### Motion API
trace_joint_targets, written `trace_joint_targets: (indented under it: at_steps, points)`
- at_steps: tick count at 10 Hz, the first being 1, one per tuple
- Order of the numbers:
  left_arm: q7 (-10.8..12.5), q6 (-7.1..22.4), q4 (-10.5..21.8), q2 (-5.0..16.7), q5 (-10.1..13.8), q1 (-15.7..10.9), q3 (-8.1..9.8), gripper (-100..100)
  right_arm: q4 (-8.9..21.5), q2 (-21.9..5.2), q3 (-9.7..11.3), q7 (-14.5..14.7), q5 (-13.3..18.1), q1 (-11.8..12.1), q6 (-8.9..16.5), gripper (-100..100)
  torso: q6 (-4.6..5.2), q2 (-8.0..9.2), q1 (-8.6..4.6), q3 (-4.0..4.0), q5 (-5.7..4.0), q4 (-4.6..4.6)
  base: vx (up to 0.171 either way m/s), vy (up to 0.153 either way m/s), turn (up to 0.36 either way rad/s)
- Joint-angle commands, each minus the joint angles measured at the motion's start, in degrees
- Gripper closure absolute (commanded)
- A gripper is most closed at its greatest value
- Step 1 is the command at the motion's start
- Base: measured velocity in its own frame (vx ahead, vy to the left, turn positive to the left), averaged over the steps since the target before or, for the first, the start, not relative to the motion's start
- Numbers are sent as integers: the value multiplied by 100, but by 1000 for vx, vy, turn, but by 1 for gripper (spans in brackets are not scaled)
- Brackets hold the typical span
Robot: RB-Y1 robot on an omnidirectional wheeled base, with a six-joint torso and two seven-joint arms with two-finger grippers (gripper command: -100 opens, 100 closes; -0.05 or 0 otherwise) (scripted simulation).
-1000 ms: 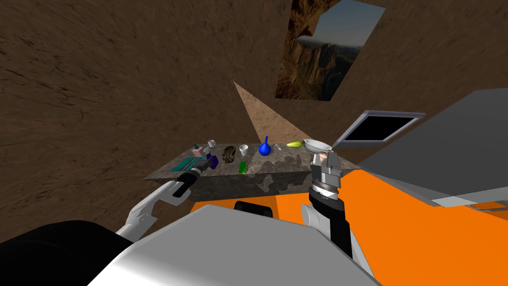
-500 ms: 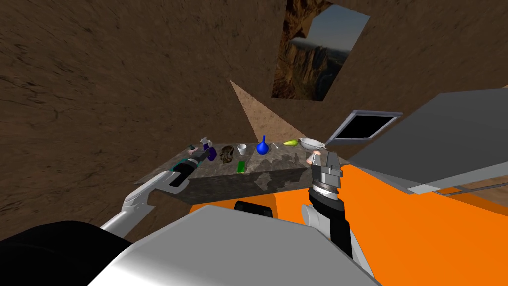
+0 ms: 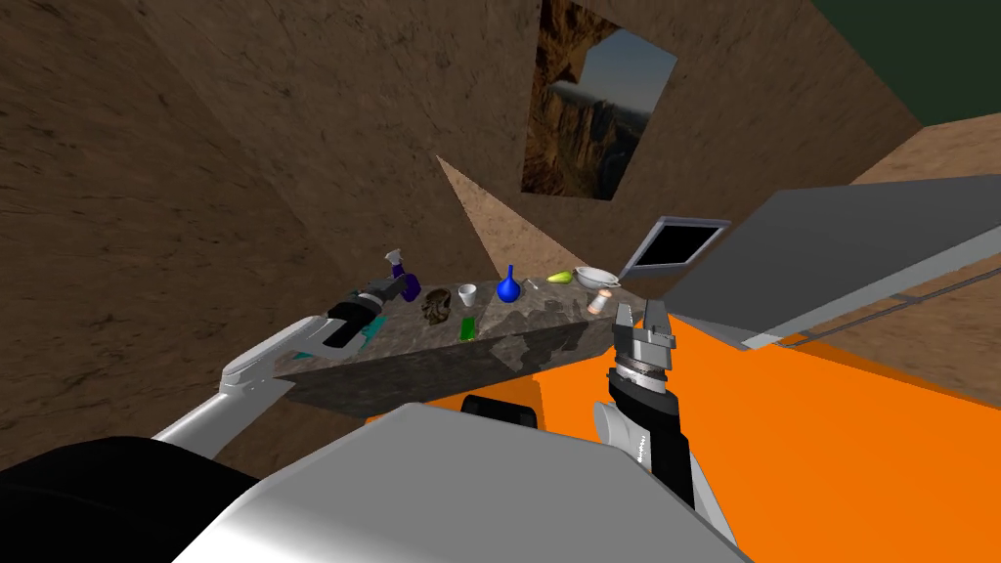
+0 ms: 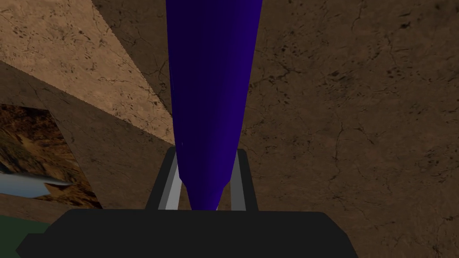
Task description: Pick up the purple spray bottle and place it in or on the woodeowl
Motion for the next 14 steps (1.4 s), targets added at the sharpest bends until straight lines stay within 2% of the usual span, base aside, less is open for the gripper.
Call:
trace_joint_targets:
  at_steps: [1,7,14]
  points:
    - [76,205,-114,131,112,72,153,100,0,0,0,0,0,0,0,0,0,0,0,0,0,0,-13,7,-210]
    - [376,1008,-336,615,524,476,441,100,0,0,0,0,0,1,0,0,-18,-8,11,-7,14,-7,-3,-4,-173]
    - [757,1968,-400,922,918,1322,585,100,0,0,-1,0,0,1,0,0,-37,-19,26,-16,24,-14,15,-4,-157]
